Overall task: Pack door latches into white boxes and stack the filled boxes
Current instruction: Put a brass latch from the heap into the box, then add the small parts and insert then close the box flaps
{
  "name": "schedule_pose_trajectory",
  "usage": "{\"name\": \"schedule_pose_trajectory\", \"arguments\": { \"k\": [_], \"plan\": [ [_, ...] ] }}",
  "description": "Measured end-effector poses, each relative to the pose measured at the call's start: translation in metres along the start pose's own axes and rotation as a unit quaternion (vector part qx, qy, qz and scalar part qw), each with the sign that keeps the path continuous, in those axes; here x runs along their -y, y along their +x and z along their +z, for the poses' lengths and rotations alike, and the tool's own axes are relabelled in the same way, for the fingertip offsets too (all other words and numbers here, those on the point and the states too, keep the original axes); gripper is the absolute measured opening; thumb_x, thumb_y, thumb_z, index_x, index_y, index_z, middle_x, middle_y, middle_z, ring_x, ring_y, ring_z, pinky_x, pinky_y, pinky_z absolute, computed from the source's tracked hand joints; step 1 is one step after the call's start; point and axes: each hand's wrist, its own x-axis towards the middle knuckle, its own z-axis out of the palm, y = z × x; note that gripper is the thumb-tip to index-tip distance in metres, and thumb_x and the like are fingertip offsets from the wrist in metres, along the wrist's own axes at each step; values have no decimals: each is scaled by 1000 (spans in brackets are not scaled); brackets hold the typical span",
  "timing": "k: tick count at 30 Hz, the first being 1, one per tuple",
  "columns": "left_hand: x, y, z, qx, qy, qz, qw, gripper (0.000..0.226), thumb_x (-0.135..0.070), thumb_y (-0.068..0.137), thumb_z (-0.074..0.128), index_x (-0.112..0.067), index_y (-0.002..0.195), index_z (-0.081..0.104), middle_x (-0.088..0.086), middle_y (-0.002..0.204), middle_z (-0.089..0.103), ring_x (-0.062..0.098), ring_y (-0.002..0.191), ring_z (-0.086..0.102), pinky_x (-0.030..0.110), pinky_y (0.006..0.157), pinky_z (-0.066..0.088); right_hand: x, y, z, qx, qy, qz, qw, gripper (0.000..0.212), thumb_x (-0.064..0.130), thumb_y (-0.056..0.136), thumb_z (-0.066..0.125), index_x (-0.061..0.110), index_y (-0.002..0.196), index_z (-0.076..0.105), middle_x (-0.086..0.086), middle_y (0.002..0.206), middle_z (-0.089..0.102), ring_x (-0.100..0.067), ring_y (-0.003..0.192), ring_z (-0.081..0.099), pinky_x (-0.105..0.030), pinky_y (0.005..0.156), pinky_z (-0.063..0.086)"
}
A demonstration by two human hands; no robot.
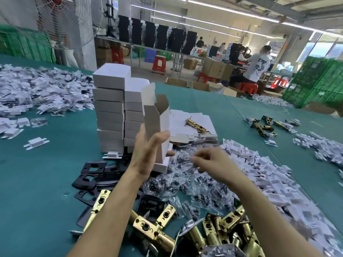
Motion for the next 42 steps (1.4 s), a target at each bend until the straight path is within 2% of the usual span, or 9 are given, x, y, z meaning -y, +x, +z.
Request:
{"name": "schedule_pose_trajectory", "arguments": {
  "k": [2, 7, 14, 18, 25, 29, 34, 37, 42],
  "plan": [
    [-1, 0, -1, 8, -26, 18, 999, 61, -48, 63, 73, -30, 120, 60, -11, 100, 68, 11, 93, 67, 45, 62, 60, -7, 1, 5, 12, -27, -9, 1000, 14, 22, 95, 63, 20, 83, 70, -13, 82, 72, -19, 68, 61, -43, 71, 58],
    [-10, 2, -1, -21, -100, 31, 994, 68, -42, 66, 72, -16, 126, 54, 16, 112, 60, 35, 100, 67, 52, 58, 59, -22, 5, 8, 17, -61, 2, 998, 13, 18, 96, 60, 23, 89, 70, 1, 76, 69, -8, 63, 59, -15, 53, 44],
    [-17, 3, -7, -43, -77, 45, 995, 33, -24, 63, 85, -17, 93, 72, -3, 89, 74, 22, 82, 73, 45, 57, 60, -17, 6, 29, 47, -139, -41, 988, 12, 22, 96, 61, 21, 103, 71, 6, 91, 68, 0, 78, 61, -17, 69, 49],
    [-15, 5, -10, -72, -34, 62, 995, 29, -14, 69, 89, -11, 94, 73, 2, 90, 76, 27, 82, 75, 48, 60, 61, 12, 2, 54, 105, -206, -128, 964, 21, 20, 94, 62, 25, 114, 69, 2, 107, 71, -13, 94, 67, -38, 88, 56],
    [-16, 6, -12, -87, -23, 69, 994, 23, -16, 68, 87, -16, 88, 76, 3, 87, 75, 27, 75, 74, 46, 58, 61, 54, 14, 106, 94, -361, -259, 891, 29, 20, 88, 59, 16, 117, 63, -9, 117, 62, -33, 106, 58, -35, 74, 44],
    [-18, 5, -14, -94, -26, 67, 993, 29, -16, 67, 87, -11, 92, 74, 4, 87, 75, 28, 76, 74, 45, 57, 61, 45, 13, 99, 97, -299, -222, 923, 30, 24, 89, 58, 25, 117, 66, -3, 112, 67, -26, 99, 63, -39, 77, 54],
    [-18, 4, -8, -81, -22, 72, 994, 30, -16, 67, 85, -9, 94, 72, -1, 89, 77, 26, 80, 75, 43, 55, 61, 6, 32, 36, -92, -137, -74, 984, 17, 20, 99, 53, 17, 105, 69, 0, 100, 73, -8, 69, 65, -35, 73, 60],
    [-17, 4, -5, -80, -30, 64, 994, 30, -16, 67, 84, -9, 93, 73, -1, 89, 77, 26, 82, 75, 43, 54, 61, -34, 44, -11, -167, -208, 52, 962, 22, 12, 99, 46, 14, 103, 68, -7, 101, 71, -19, 72, 63, -41, 74, 58],
    [-17, 3, -4, -57, -36, 56, 996, 31, -15, 66, 87, -8, 93, 73, 1, 88, 76, 28, 80, 74, 44, 56, 61, -91, 29, -53, -132, -355, 199, 904, 30, -5, 87, 44, 10, 105, 63, -13, 108, 66, -30, 96, 63, -43, 85, 55]
  ]
}}
